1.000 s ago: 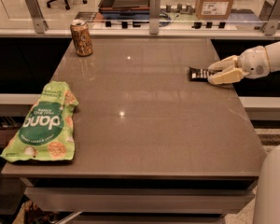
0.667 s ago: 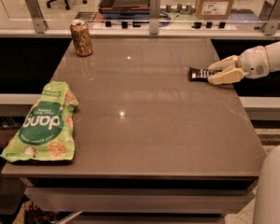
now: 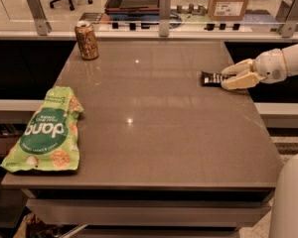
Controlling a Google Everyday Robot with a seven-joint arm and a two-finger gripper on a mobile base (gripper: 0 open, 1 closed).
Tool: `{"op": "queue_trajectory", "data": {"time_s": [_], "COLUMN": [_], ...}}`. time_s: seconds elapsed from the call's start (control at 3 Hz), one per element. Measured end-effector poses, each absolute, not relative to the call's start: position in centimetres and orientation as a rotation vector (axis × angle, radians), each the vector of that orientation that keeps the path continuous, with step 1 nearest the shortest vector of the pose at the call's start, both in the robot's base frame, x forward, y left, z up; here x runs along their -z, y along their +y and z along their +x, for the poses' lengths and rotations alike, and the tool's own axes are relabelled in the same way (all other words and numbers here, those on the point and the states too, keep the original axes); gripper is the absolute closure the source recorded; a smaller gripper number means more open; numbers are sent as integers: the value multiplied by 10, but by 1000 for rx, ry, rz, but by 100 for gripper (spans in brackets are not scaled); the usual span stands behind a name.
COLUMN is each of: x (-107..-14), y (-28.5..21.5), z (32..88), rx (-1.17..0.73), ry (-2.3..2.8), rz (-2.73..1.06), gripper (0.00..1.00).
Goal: Move rxbar chocolate near orange can
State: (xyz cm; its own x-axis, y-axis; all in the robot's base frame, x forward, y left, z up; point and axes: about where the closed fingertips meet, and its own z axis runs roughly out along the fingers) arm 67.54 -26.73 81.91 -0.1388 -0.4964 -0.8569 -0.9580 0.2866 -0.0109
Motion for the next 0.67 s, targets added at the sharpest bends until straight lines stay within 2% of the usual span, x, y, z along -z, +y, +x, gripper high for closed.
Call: {"op": "queue_trajectory", "data": {"time_s": [0.67], "x": [-819], "y": [-267], "z": [675], "rx": [-735], "ry": [1764], "rz": [-1322], "gripper": [100]}}
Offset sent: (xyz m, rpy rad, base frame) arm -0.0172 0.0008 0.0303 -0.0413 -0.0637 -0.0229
